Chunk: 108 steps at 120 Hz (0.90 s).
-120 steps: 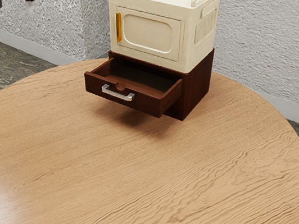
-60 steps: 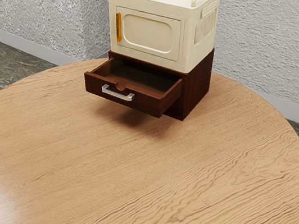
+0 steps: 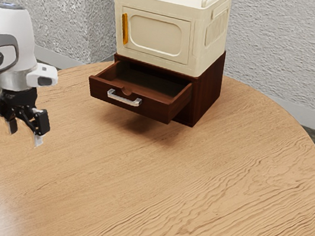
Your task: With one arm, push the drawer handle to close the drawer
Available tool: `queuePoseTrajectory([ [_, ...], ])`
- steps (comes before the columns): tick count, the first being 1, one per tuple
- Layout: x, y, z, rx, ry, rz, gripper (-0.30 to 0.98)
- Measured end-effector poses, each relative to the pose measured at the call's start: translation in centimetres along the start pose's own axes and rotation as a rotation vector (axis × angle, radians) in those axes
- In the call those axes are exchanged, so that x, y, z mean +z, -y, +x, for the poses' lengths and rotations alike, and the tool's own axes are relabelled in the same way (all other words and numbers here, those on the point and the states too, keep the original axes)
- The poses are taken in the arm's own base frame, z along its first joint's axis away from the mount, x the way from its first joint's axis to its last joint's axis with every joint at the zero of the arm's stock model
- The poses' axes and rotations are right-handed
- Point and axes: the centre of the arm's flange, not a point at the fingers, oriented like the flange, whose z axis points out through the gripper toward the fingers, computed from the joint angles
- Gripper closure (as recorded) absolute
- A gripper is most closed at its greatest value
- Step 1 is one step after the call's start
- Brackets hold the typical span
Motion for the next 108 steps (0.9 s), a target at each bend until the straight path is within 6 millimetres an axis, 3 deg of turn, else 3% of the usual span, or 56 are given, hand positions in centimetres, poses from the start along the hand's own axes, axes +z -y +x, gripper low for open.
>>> queuePoseTrajectory([
  [20, 0.5, -0.3, 7.0, 0.01, -0.059, -0.034, 0.02],
  [48, 1.4, -2.8, 11.6, 0.052, -0.108, -0.078, 0.04],
  [65, 2.9, -3.2, 15.5, 0.057, -0.108, -0.083, 0.41],
  [75, 3.1, -3.7, 17.7, 0.069, -0.12, -0.08, 0.56],
  [108, 2.2, -3.7, 21.7, 0.088, -0.171, -0.071, 0.74],
])
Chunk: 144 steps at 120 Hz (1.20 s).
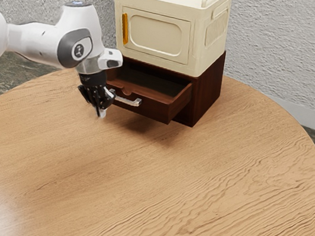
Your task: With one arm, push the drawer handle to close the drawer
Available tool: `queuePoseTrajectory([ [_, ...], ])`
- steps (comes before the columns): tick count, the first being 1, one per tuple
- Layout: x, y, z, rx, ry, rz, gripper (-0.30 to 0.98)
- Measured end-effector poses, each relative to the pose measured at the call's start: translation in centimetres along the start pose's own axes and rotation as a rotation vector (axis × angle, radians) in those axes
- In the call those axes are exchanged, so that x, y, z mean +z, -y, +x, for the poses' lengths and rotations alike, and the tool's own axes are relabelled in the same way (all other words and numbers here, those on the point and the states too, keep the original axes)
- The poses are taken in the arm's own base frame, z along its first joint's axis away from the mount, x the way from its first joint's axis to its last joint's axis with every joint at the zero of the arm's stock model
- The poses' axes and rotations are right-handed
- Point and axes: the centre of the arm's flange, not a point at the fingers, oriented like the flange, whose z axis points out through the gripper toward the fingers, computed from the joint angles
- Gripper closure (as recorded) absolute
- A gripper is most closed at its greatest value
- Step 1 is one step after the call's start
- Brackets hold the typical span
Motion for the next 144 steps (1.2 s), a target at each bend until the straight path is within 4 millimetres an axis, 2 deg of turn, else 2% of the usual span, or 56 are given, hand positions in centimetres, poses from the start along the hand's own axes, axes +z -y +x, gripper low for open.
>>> queuePoseTrajectory([
  [29, 1.4, 0.3, 2.6, 0.008, -0.007, 0.004, 0.77],
  [53, 1.6, 0.3, 4.8, 0.02, -0.031, 0.011, 0.78],
  [94, 1.7, 0.7, 6.9, 0.023, -0.059, 0.02, 0.79],
  [126, 3.3, 1.3, 8.9, 0.023, -0.065, 0.028, 0.79],
  [144, 3.3, 1.1, 10.0, 0.029, -0.083, 0.032, 0.78],
])
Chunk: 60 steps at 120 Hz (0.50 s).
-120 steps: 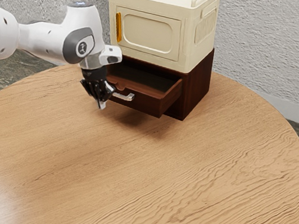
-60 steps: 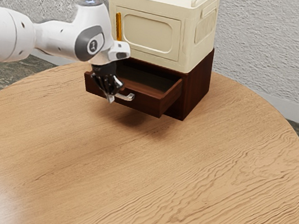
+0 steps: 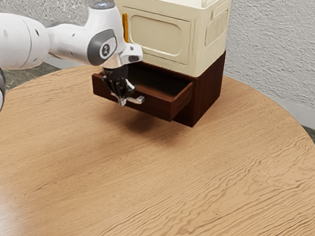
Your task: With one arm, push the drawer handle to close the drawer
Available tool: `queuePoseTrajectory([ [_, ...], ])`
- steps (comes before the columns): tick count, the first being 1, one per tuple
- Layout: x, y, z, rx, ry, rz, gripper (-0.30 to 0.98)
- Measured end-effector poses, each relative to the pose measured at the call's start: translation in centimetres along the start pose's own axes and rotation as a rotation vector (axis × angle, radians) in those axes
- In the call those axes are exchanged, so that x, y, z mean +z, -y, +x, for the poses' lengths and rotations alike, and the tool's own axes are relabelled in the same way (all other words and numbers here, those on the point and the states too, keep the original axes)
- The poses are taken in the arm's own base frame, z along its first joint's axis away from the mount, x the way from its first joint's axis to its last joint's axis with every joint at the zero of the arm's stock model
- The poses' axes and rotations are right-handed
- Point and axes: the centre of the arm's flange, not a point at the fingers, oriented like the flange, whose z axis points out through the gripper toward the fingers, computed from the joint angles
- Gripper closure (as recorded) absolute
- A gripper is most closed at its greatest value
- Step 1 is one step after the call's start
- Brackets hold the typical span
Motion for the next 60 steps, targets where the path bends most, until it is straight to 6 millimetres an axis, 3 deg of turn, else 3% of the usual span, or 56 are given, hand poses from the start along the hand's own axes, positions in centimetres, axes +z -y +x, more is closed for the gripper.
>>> queuePoseTrajectory([
  [60, 0.3, 0.1, 2.8, 0.01, -0.05, 0.004, 0.79],
])
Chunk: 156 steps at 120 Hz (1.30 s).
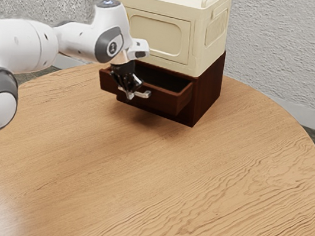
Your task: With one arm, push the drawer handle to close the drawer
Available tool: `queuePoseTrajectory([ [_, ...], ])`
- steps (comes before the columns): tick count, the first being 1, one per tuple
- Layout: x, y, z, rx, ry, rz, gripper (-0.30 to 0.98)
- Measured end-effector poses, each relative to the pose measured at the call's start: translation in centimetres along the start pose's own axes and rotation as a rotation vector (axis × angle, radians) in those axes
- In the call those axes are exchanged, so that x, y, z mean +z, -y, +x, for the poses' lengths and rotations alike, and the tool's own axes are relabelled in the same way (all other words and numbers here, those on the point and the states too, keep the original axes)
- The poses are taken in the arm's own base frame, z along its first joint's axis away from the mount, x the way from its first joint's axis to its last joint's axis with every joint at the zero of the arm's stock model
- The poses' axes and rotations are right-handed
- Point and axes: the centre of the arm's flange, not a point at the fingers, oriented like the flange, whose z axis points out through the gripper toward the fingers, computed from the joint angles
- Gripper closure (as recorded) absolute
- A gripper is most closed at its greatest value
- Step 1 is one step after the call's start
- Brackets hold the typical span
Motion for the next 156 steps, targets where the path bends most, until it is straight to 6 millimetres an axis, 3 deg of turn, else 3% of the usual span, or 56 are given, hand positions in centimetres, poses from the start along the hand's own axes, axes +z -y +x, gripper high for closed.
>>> queuePoseTrajectory([
  [65, 0.9, -0.6, 3.7, 0.016, -0.076, -0.008, 0.78],
  [82, 0.9, 0.5, 4.0, 0.003, -0.091, -0.015, 0.78],
  [156, 2.7, 0.8, 6.1, 0.009, -0.158, -0.011, 0.79],
])
